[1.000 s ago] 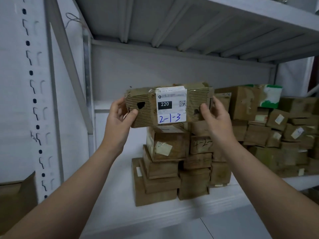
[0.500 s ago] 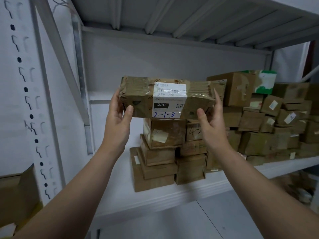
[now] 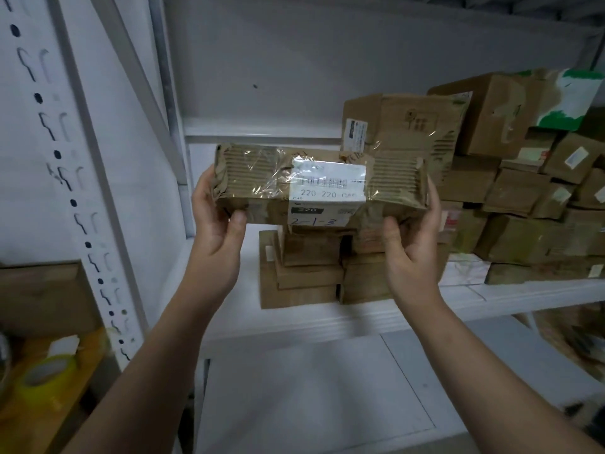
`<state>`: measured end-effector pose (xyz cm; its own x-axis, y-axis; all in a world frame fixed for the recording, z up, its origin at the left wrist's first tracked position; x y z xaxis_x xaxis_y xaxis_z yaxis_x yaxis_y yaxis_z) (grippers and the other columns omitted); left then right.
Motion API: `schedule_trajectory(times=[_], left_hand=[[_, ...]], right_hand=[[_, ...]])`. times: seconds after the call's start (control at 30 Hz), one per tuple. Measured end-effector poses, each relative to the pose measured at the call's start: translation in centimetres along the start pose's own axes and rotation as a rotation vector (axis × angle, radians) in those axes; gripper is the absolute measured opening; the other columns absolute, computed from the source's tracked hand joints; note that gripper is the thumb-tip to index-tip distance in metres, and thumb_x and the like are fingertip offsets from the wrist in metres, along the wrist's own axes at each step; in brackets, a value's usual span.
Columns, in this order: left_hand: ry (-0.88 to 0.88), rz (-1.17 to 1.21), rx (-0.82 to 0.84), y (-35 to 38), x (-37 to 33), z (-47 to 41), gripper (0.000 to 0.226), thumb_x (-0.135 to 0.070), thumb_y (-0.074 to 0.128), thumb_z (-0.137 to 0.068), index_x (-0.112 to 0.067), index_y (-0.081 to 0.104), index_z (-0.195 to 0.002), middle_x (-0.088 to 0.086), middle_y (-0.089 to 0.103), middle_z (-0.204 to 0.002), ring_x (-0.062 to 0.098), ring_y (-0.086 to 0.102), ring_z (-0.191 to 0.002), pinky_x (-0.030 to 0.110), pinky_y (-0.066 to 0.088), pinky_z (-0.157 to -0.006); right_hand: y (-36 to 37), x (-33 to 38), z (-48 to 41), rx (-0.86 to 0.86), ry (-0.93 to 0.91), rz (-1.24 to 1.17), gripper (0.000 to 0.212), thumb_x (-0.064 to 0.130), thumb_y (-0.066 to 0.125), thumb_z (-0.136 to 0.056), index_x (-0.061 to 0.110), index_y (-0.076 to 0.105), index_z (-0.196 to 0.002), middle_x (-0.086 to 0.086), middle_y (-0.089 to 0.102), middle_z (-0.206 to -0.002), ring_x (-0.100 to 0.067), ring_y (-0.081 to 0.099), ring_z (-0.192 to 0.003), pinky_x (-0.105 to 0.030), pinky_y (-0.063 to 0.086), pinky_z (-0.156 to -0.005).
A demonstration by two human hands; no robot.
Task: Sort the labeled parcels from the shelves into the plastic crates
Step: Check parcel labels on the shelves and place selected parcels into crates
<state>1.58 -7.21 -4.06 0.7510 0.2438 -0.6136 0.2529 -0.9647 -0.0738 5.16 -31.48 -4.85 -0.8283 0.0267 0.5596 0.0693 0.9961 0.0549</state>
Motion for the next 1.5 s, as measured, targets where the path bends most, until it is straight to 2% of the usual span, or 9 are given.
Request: schedule_trajectory(times=[0.13, 0.27, 0.47, 0.63, 0.8, 0.97, 1.17, 1.37, 1.5], left_hand=[[-0.144, -0.017, 0.016, 0.1, 0.0, 2.4, 0.059, -0.035, 0.053, -0.088, -0.063, 0.023, -0.129, 0.002, 0.019, -0.157, 0.013, 0.024, -0.144, 0.047, 0.024, -0.117], [-0.268, 0.095, -0.077, -0.8, -0.7, 5.8, 0.055, -0.016, 0.070, -0.081, -0.034, 0.033, -0.119, -0.001, 0.061, -0.119, 0.006, 0.063, -0.107, 0.027, 0.054, -0.090], [-0.346, -0.044, -0.182, -3.0, -0.8, 10.8, 0.062, -0.010, 0.068, -0.077, -0.040, 0.038, -0.122, 0.002, 0.056, -0.118, 0.006, 0.064, -0.101, 0.015, 0.052, -0.077], [-0.368, -0.046, -0.418, -5.2, 1.0, 13.1, 0.044, -0.015, 0.072, -0.083, -0.034, 0.042, -0.110, 0.015, 0.055, -0.120, 0.018, 0.062, -0.104, 0.029, 0.056, -0.083], [-0.561, -0.099, -0.607, -7.0, 5.1, 14.0, 0.030, -0.014, 0.062, -0.091, -0.024, 0.038, -0.105, 0.008, 0.053, -0.117, 0.029, 0.063, -0.103, 0.023, 0.058, -0.069], [-0.873, -0.252, -0.593, -7.8, 12.6, 13.8, 0.039, -0.034, 0.067, -0.086, -0.020, 0.036, -0.104, 0.016, 0.042, -0.125, 0.032, 0.061, -0.101, 0.044, 0.060, -0.071], [-0.979, -0.865, -0.164, -8.1, 16.0, 11.4, 0.045, -0.046, 0.055, -0.090, -0.007, 0.042, -0.109, 0.014, 0.051, -0.111, 0.028, 0.060, -0.089, 0.047, 0.057, -0.074], [-0.217, -1.258, 0.283, -3.1, 13.5, 9.9, 0.059, -0.062, 0.039, -0.087, -0.020, 0.059, -0.125, 0.015, 0.052, -0.135, 0.036, 0.049, -0.122, 0.050, 0.038, -0.101], [-0.246, -1.309, 0.502, -2.8, 16.1, 9.8, 0.055, -0.049, 0.040, -0.092, -0.021, 0.047, -0.139, 0.013, 0.050, -0.141, 0.034, 0.042, -0.133, 0.048, 0.026, -0.113]], right_hand=[[-1.2, -0.6, 0.7, -0.022, 0.057, -0.071, 0.048, 0.007, 0.045, -0.099, 0.027, 0.026, -0.138, 0.000, 0.042, -0.138, 0.000, 0.043, -0.128, -0.014, 0.036, -0.102], [-1.2, 0.0, 1.6, -0.108, 0.064, -0.108, 0.031, 0.015, 0.052, -0.097, 0.018, 0.038, -0.124, -0.002, 0.051, -0.119, 0.003, 0.053, -0.110, -0.015, 0.042, -0.093], [2.7, 0.9, 1.9, -0.140, 0.159, -0.417, 0.043, 0.001, 0.067, -0.086, 0.015, 0.036, -0.112, -0.022, 0.046, -0.127, -0.013, 0.061, -0.109, -0.017, 0.050, -0.085], [9.7, 2.0, 4.2, 0.206, 0.098, -0.382, 0.063, -0.011, 0.061, -0.085, 0.030, 0.037, -0.127, 0.015, 0.036, -0.139, -0.002, 0.047, -0.127, -0.025, 0.051, -0.094], [15.1, -2.3, 8.6, 0.659, -0.031, 0.064, 0.036, 0.004, 0.050, -0.093, 0.008, 0.058, -0.128, -0.015, 0.039, -0.148, -0.013, 0.040, -0.134, -0.031, 0.045, -0.104], [15.9, -7.3, 11.5, 0.923, 0.095, 0.352, 0.042, 0.008, 0.052, -0.095, 0.016, 0.051, -0.136, -0.007, 0.037, -0.151, -0.020, 0.033, -0.139, -0.028, 0.029, -0.109], [14.8, -9.2, 11.2, 0.859, 0.176, 0.438, 0.038, 0.011, 0.050, -0.096, 0.016, 0.053, -0.134, -0.005, 0.043, -0.145, -0.020, 0.039, -0.133, -0.029, 0.035, -0.102], [14.1, -10.3, 9.4, 0.651, 0.115, 0.457, 0.034, 0.004, 0.053, -0.092, 0.012, 0.061, -0.125, -0.005, 0.056, -0.131, -0.020, 0.047, -0.125, -0.023, 0.035, -0.097], [14.6, -11.1, 8.4, 0.590, 0.117, 0.447, 0.034, 0.005, 0.053, -0.091, 0.013, 0.060, -0.124, -0.002, 0.059, -0.126, -0.018, 0.051, -0.119, -0.030, 0.043, -0.097]])
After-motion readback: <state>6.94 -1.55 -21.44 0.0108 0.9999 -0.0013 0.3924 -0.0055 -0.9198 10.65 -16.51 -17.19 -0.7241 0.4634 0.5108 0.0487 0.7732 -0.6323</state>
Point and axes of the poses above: each hand's wrist, its own z-axis away from the middle knuckle, its own y-axis out of the palm, x = y × z, the point moved 7 cm from there along -z, towards the middle knuckle
